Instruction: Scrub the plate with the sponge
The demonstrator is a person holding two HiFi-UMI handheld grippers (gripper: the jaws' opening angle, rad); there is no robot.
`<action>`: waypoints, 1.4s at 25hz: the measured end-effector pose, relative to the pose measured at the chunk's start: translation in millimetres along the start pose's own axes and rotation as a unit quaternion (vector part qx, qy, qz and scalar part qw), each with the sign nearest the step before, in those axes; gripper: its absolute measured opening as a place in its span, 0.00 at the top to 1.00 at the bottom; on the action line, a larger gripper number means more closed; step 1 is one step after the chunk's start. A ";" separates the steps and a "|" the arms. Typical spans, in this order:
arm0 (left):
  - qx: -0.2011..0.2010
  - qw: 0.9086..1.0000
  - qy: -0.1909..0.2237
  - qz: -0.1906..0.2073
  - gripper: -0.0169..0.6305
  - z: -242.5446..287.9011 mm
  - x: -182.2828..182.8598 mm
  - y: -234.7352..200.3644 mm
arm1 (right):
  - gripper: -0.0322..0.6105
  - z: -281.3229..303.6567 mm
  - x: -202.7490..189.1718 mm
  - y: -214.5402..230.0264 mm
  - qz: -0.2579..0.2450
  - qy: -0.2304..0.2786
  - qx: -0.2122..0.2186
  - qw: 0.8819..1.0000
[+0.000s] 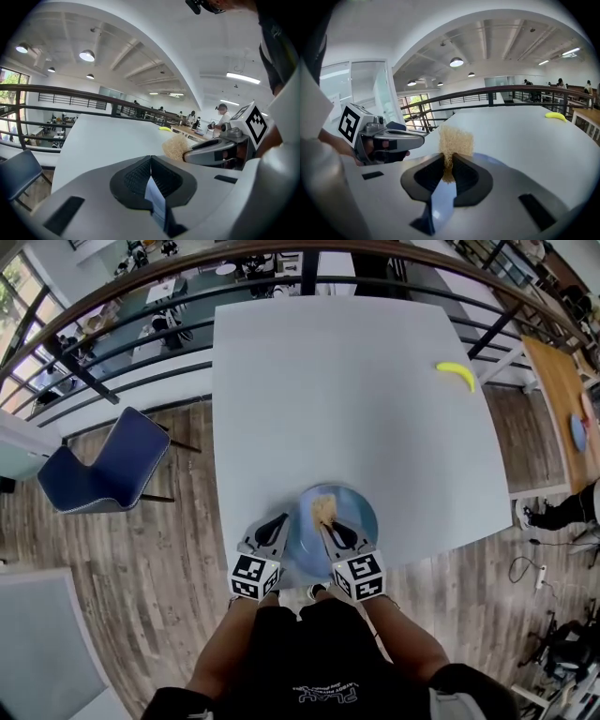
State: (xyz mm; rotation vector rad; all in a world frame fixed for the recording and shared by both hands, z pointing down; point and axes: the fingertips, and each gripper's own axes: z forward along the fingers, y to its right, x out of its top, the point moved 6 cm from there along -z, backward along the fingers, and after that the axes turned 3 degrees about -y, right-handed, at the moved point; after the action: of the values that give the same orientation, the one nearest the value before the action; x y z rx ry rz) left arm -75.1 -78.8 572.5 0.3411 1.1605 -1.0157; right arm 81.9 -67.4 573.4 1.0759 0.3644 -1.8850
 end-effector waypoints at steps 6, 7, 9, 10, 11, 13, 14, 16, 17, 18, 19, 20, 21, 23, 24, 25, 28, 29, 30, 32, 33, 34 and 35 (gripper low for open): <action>0.004 1.000 -0.006 -0.008 0.95 0.5 -6.5 -2.7 | 0.86 8.9 -7.3 -1.0 0.004 -0.016 0.008 1.000; 0.005 1.000 -0.007 -0.008 0.95 1.4 -7.8 -3.0 | 0.86 10.6 -8.4 -0.9 0.003 -0.018 0.010 1.000; 0.003 1.000 -0.008 -0.014 0.95 2.5 -9.1 -4.6 | 0.86 14.8 -9.5 -1.6 0.002 -0.022 0.013 1.000; 0.003 1.000 -0.008 -0.017 0.95 2.1 -9.1 -5.5 | 0.86 17.2 -9.7 -2.7 0.000 -0.024 0.015 1.000; 0.003 1.000 -0.008 -0.020 0.95 1.2 -8.8 -6.2 | 0.86 19.6 -10.0 -3.9 -0.001 -0.027 0.018 0.999; 0.005 1.000 -0.008 -0.021 0.95 0.1 -8.3 -6.2 | 0.86 23.6 -10.3 -5.7 -0.005 -0.033 0.024 0.999; 0.006 1.000 -0.009 -0.022 0.95 0.1 -8.4 -6.2 | 0.86 25.5 -10.6 -6.0 -0.007 -0.036 0.027 0.999; 0.009 1.000 -0.010 -0.025 0.95 0.5 -9.6 -7.2 | 0.86 30.4 -11.5 -7.0 -0.011 -0.045 0.034 0.998; 0.010 1.000 -0.011 -0.026 0.95 0.6 -10.3 -8.0 | 0.86 33.5 -12.2 -7.7 -0.013 -0.051 0.036 0.998; 0.011 1.000 -0.013 -0.026 0.95 0.7 -10.7 -8.8 | 0.86 36.5 -13.2 -8.2 -0.014 -0.058 0.038 0.998; 0.012 0.999 -0.014 -0.026 0.95 1.0 -10.8 -9.2 | 0.86 39.2 -14.3 -8.3 -0.016 -0.065 0.039 0.997; 0.012 0.999 -0.014 -0.027 0.95 1.4 -10.6 -9.1 | 0.86 41.1 -15.4 -8.0 -0.018 -0.073 0.039 0.996; 0.012 0.999 -0.015 -0.028 0.95 1.8 -10.2 -8.6 | 0.86 42.5 -16.4 -7.6 -0.018 -0.080 0.040 0.996; 0.011 0.999 -0.015 -0.028 0.95 1.9 -9.6 -8.0 | 0.86 44.8 -17.8 -7.9 -0.019 -0.091 0.041 0.995; 0.011 0.999 -0.016 -0.027 0.95 2.0 -9.6 -8.6 | 0.86 46.5 -18.2 -8.3 -0.019 -0.094 0.042 0.995; 0.012 0.999 -0.017 -0.027 0.95 2.1 -9.8 -9.9 | 0.86 48.7 -18.3 -8.8 -0.020 -0.097 0.042 0.994; 0.014 0.999 -0.019 -0.028 0.95 1.7 -11.4 -14.9 | 0.86 55.7 -18.4 -9.8 -0.022 -0.104 0.040 0.994; 0.014 0.999 -0.021 -0.028 0.95 1.5 -11.9 -15.7 | 0.86 57.0 -18.1 -9.0 -0.023 -0.105 0.038 0.993; 0.015 0.999 -0.022 -0.028 0.95 1.4 -12.2 -16.1 | 0.86 57.8 -17.6 -7.5 -0.024 -0.106 0.035 0.993; 0.015 0.999 -0.023 -0.025 0.95 1.2 -11.5 -16.4 | 0.86 58.7 -16.8 -4.0 -0.025 -0.108 0.028 0.993; 0.014 0.999 -0.023 -0.023 0.95 1.0 -10.6 -16.9 | 0.86 59.2 -16.7 -2.1 -0.025 -0.109 0.025 0.993; 0.012 0.999 -0.023 -0.021 0.95 1.2 -9.4 -17.5 | 0.86 59.9 -16.7 0.0 -0.025 -0.111 0.021 0.993; 0.010 1.000 -0.022 -0.018 0.95 1.9 -7.9 -18.1 | 0.86 60.4 -16.5 2.5 -0.025 -0.112 0.017 0.993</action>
State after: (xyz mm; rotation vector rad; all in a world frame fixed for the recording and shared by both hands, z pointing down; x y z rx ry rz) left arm -88.8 -86.0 585.0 0.3145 1.1210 -1.0621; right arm 55.3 -96.9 621.8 0.8720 0.2312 -2.0389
